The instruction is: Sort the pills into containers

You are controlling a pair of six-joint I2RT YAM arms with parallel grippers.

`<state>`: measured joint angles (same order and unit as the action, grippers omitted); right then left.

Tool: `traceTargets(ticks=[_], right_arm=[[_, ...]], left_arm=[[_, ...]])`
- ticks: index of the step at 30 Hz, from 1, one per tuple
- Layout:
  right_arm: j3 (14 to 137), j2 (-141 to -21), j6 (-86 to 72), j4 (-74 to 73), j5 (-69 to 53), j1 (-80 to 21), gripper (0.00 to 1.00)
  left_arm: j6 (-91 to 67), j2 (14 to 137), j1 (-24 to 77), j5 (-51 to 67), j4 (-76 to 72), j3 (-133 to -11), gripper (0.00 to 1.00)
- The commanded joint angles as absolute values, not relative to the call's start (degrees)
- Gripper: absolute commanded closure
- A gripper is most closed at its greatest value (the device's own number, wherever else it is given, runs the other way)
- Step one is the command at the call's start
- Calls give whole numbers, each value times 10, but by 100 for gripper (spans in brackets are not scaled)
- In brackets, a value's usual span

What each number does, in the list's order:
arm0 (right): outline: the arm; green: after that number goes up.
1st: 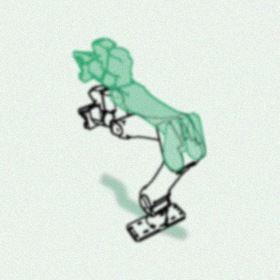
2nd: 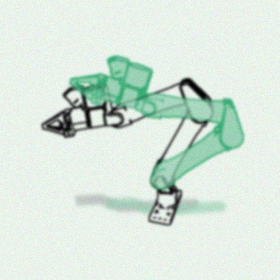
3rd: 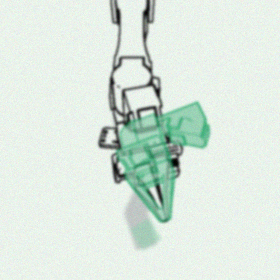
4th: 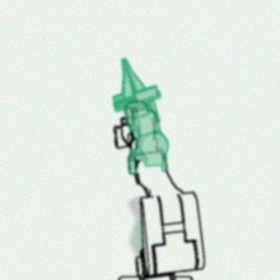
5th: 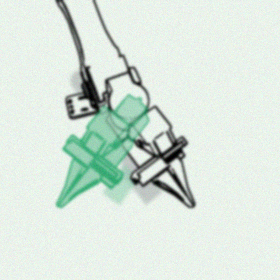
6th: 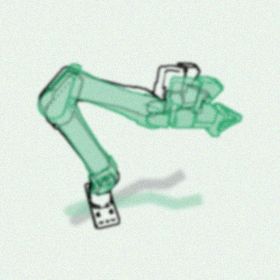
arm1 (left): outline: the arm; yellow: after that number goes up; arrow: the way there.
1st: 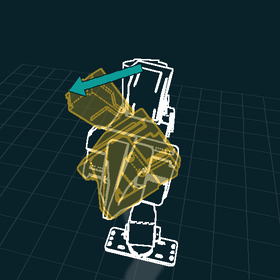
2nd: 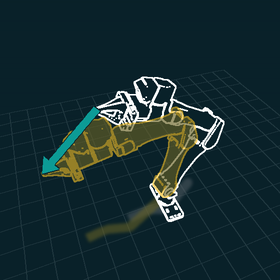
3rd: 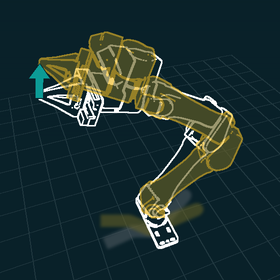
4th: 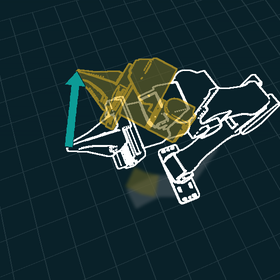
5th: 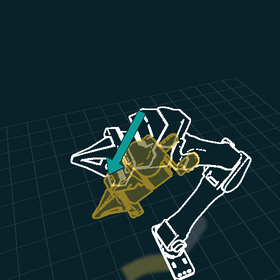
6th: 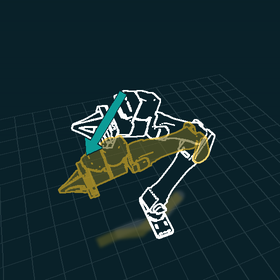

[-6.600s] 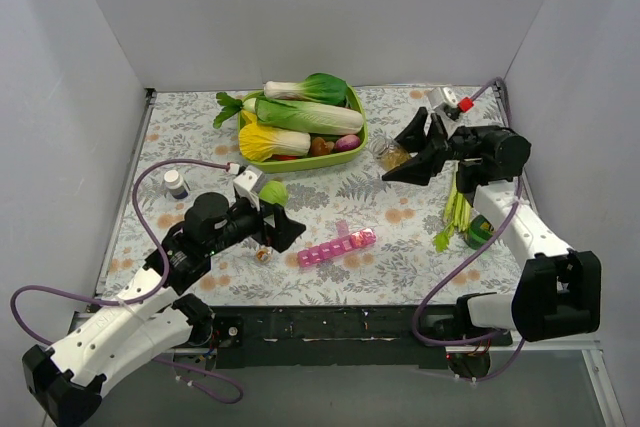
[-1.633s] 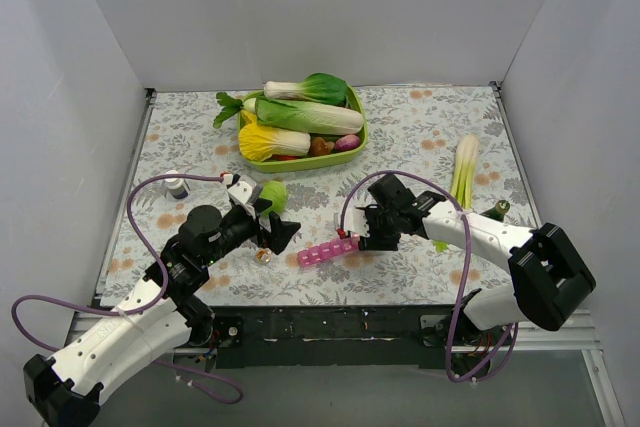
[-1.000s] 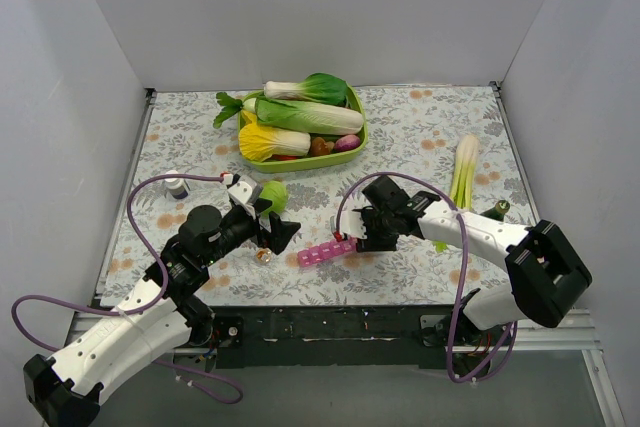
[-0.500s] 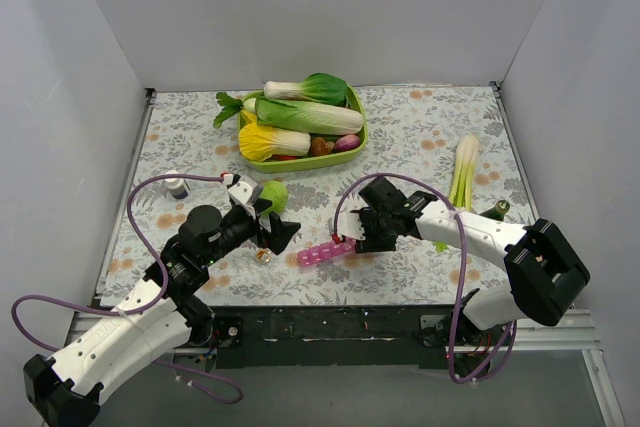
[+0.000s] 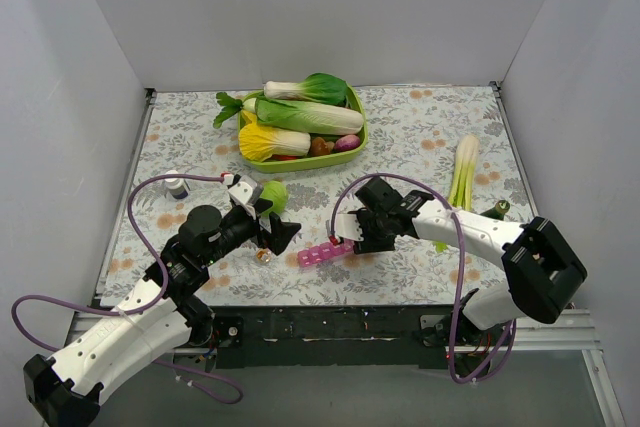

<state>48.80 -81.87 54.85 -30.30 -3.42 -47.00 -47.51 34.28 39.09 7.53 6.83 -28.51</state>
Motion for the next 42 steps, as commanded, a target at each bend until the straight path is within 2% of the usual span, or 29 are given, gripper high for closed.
traceTargets(ticks=[1,24,42], right_arm=[[515,-824,560,-316,-27,-476,99],[521,-831,562,-320,-19,-483,99],[493,-821,541,-284,-62,-468,99]], left_arm=[[-467,340,388,83,67,-294,2],[-466,343,389,88,67,-294,2],[-466,341,388,90,67,-293,2]])
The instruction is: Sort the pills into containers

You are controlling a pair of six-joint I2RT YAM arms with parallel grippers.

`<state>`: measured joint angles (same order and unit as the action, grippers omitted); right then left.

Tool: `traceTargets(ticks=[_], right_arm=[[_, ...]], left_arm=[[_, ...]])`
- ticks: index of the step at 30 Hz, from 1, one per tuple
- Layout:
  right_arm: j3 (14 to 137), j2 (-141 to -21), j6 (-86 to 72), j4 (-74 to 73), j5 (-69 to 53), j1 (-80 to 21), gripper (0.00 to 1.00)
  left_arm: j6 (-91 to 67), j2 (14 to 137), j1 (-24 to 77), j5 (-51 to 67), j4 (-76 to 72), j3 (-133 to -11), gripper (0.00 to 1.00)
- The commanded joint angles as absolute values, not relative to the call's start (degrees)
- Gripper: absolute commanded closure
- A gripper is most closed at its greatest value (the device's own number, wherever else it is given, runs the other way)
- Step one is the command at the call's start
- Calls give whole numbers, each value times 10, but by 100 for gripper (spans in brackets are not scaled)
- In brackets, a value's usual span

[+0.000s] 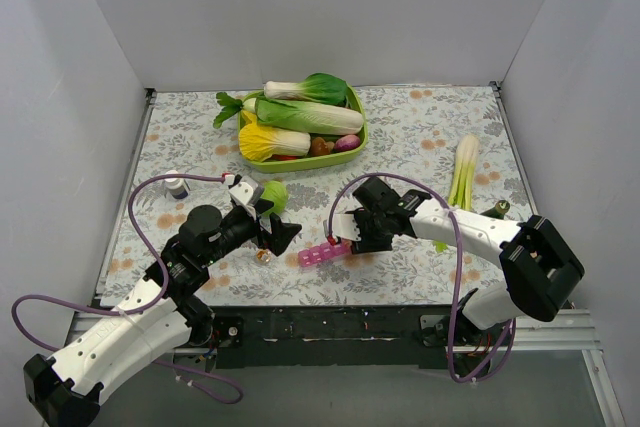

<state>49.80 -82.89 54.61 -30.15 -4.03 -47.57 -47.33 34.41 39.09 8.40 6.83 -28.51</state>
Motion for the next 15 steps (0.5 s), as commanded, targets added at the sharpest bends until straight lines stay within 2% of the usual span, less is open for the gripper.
traceTargets(ticks=[1,10,15], right_arm=[[492,-817,541,-283,-66,-462,99],[477,-791,533,-272,-117,-427,99],[473,-765,528,-269,-196,-392,99]], left_arm=[[-466,342,388,90,67,-293,2],[-467,343,388,91,66,-293,2],[-471,343,388,91,63,-291,2]])
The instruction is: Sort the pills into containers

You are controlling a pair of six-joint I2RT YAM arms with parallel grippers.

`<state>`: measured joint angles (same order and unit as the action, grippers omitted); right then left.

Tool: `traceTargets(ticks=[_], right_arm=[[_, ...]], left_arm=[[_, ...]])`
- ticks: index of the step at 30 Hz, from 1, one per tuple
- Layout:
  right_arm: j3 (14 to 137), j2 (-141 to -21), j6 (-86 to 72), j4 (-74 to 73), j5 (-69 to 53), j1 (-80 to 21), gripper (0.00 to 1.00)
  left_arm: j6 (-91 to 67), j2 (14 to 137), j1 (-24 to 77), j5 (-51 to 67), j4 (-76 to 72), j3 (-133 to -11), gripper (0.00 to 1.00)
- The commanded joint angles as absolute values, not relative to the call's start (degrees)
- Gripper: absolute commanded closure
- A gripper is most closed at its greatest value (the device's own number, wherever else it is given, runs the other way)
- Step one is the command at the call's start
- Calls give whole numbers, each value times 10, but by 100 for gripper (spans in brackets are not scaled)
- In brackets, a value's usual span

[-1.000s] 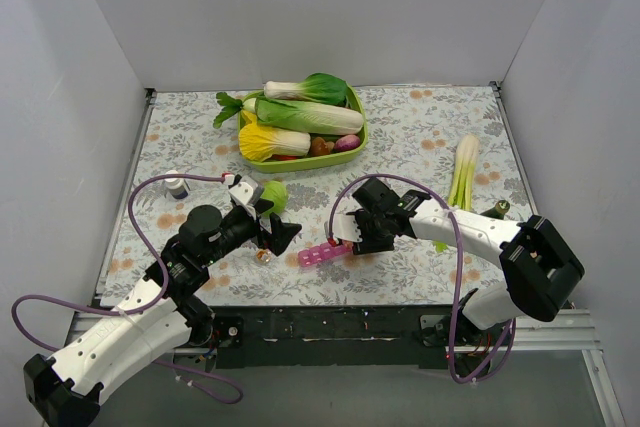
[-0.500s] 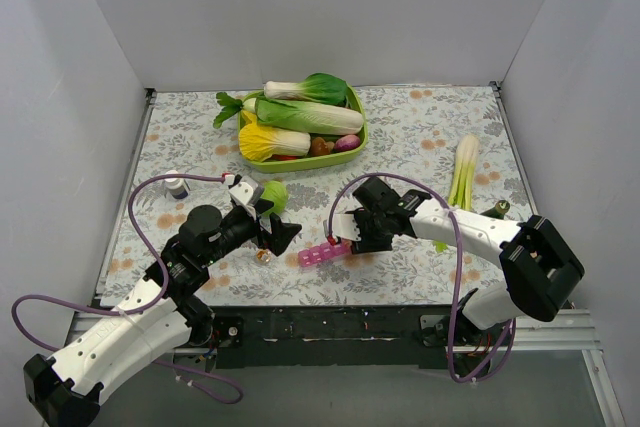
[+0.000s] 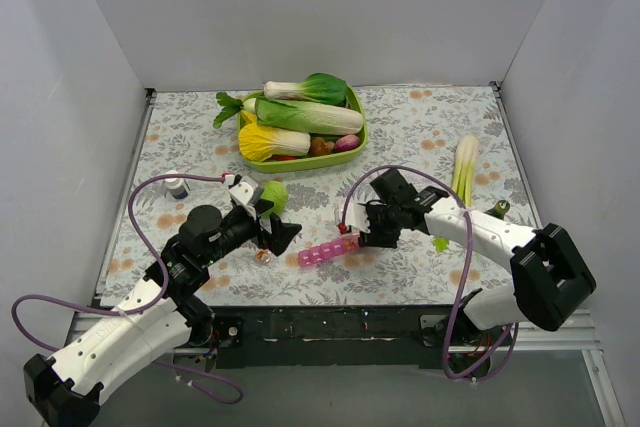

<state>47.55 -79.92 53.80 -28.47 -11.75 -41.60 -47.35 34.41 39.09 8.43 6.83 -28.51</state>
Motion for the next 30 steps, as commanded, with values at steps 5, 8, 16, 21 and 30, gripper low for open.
traceTargets(ticks=[5,8,16,21,30], right_arm=[[479,-723,519,-268,-314,-352,99],[482,-699,509,-255,-392,-331,99],[480,-653,384,-124,-604,-297,99],[483,-642,269,-12,-721,-286,99],[524,-635,27,213,-793,-283,99]], left_arm=[[-505,349,388,85,66,-293,2],[-565,356,388,90,69,-289,2],[-767,330,388,12,203,-288,2],[-887,365,388,-34,295,-314,5],[-920,418,388,-63,353,-350,5]])
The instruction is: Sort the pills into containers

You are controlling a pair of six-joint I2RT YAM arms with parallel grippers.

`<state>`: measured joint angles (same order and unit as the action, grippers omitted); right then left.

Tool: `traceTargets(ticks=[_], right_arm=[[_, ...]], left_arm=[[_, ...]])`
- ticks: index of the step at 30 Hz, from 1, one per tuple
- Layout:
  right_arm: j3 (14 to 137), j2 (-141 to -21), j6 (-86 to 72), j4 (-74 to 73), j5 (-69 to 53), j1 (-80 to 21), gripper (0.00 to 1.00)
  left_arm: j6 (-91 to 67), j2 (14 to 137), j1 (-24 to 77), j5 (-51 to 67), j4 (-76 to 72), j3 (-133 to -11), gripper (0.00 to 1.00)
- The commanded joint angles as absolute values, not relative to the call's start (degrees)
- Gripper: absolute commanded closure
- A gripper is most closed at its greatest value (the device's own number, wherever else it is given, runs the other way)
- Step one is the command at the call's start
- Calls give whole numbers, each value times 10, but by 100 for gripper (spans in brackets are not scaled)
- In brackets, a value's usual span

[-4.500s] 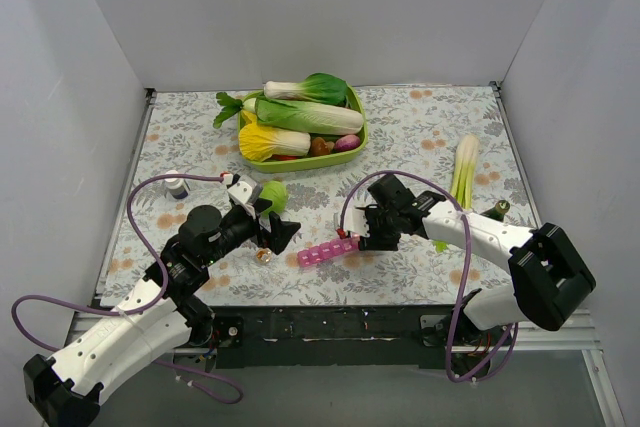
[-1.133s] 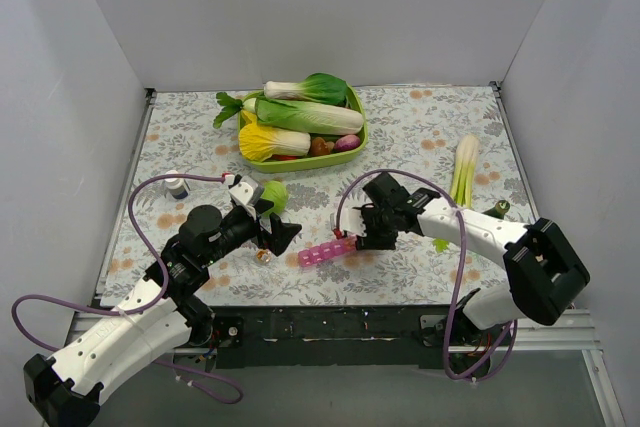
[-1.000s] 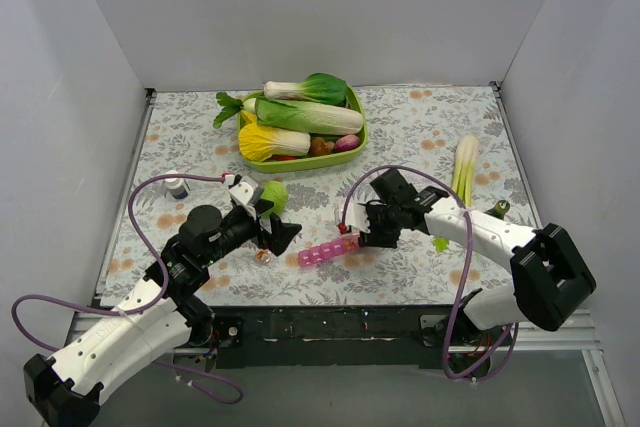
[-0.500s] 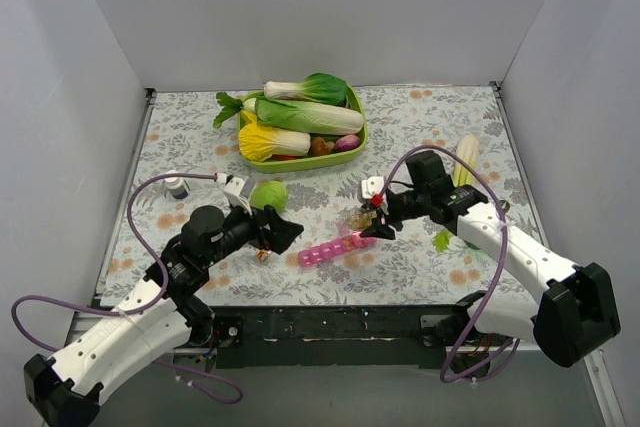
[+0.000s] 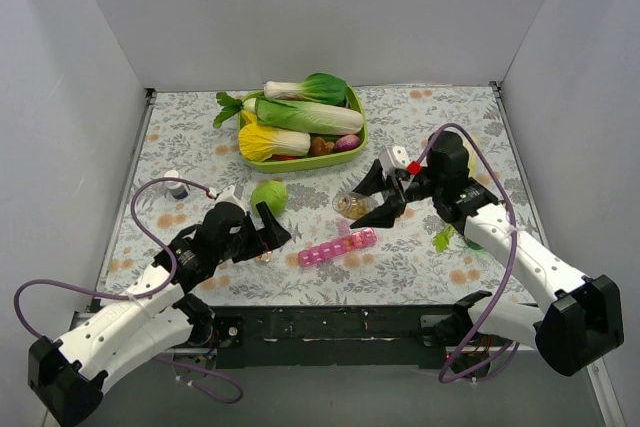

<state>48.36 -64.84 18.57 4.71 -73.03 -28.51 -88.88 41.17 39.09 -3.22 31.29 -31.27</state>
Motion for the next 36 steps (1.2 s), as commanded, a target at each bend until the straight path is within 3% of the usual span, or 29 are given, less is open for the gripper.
traceTargets(ticks=[1,3,6,7,10,13,17,33,36], right_arm=[[526,-637,5,248,-796,-282,99],[530,-642,-79,323,-802,-281,99],[502,-657,-352,681,-797,-270,99],[498,-676,-513,886,-791,-253,99],[508,-701,-634,1034,-787,-224,99],[464,-680,-607,1010,-788,-207,99],[416,-633,-477,869,-780,-206,99],[370,-612,-387,753,-784,-192,99],[368,-613,-378,741,-784,-192,99]], left_arm=[[-926,424,388,-68,364,-352,5],[-939,432,388,-82,377,-358,5],[-960,451,388,-89,398,-359,5],[-964,458,388,-89,407,-359,5],[-969,482,388,-87,421,-363,5],[-963,498,388,-82,422,-363,5],[-941,519,388,-74,420,-366,6],[-902,655,388,-103,440,-402,10],[-893,688,388,-108,424,-410,20]])
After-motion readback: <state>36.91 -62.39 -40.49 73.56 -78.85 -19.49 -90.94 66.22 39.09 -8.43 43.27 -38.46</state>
